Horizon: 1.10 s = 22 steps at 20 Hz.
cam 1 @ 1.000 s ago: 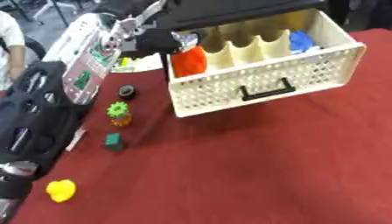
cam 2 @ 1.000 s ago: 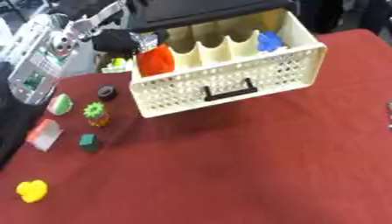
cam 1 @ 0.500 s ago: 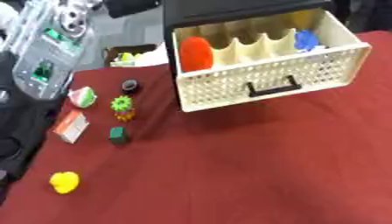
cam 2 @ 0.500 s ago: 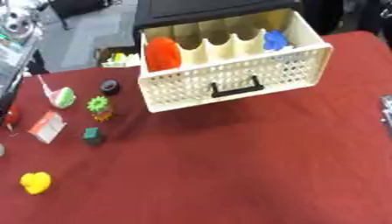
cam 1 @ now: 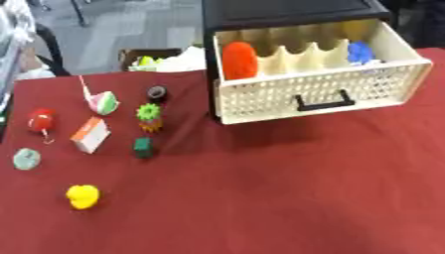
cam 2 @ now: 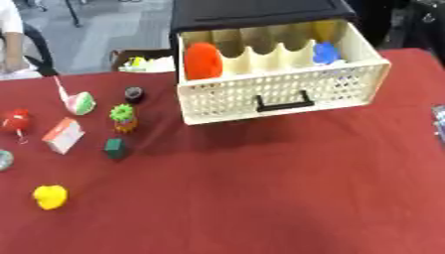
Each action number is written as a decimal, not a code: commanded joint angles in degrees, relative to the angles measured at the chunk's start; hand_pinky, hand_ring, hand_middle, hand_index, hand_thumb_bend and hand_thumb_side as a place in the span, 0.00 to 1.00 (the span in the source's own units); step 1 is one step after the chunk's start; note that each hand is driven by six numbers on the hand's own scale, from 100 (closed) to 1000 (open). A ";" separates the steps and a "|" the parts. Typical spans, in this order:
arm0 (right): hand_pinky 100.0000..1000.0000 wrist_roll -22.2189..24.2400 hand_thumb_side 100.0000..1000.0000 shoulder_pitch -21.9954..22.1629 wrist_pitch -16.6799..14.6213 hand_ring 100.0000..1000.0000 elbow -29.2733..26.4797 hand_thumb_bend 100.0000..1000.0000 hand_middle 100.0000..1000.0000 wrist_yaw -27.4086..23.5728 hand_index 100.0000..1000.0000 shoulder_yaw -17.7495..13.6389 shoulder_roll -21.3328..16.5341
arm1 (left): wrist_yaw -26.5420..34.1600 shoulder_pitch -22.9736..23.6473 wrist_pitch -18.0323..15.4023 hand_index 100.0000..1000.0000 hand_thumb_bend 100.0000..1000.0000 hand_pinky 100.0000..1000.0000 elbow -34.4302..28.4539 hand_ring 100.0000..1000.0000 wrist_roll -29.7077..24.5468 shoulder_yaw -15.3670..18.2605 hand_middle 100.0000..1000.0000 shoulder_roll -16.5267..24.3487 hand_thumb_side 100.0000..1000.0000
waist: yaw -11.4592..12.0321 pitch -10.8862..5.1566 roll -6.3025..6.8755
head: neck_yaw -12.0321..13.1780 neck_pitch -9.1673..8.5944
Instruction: Pick up objects from table and place into drawer.
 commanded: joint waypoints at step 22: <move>0.33 46.40 0.83 4.76 -6.39 0.45 -0.35 0.00 0.53 16.22 0.75 8.64 -25.58 | 7.90 25.44 -9.60 0.75 0.00 0.31 -8.33 0.51 19.19 8.56 0.54 -1.94 0.77 | 2.75 -0.76 -3.14 | -2.21 -0.10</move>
